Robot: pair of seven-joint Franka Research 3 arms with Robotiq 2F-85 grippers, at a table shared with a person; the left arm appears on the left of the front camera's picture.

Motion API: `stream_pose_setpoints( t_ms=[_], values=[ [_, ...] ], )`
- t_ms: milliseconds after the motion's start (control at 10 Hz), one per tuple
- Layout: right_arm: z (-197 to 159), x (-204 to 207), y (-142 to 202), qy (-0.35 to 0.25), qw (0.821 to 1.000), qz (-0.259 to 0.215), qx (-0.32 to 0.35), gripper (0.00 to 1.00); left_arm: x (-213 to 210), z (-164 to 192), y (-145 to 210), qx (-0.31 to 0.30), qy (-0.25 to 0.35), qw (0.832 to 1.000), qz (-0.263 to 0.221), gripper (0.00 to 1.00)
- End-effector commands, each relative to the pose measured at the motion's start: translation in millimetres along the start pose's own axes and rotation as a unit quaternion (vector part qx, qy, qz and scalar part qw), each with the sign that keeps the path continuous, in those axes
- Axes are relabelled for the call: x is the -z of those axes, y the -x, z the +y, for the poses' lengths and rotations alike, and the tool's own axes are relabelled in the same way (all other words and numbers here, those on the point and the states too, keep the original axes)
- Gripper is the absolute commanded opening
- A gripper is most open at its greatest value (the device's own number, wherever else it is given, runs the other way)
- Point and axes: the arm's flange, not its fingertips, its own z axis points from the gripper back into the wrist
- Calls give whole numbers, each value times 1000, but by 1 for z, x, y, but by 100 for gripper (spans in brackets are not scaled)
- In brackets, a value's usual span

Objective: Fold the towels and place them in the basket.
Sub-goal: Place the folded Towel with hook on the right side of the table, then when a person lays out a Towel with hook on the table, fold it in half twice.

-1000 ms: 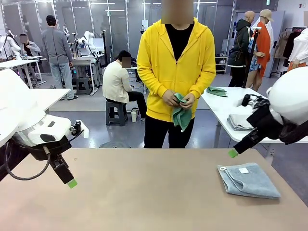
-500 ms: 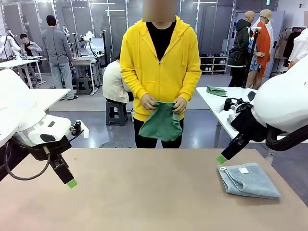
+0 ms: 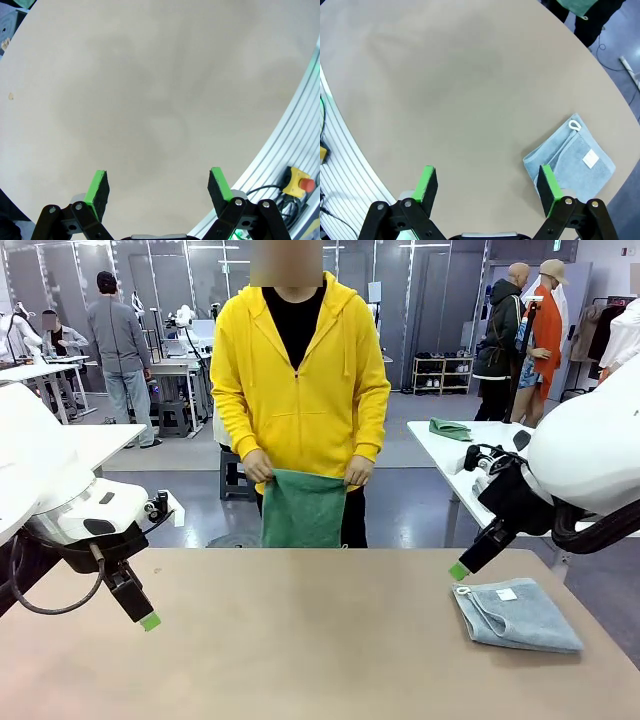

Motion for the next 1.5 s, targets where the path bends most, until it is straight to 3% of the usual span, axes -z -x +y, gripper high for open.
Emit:
stream_pose_setpoints(
  t_ms=[0, 1400],
  values=[
    [1, 0, -1, 5, 1000, 1, -2, 100, 1, 0, -1, -3, -8, 1000, 1, 100],
    [1, 0, -1, 5, 1000, 1, -2, 100, 1, 0, -1, -3, -8, 1000, 1, 100]
  ],
)
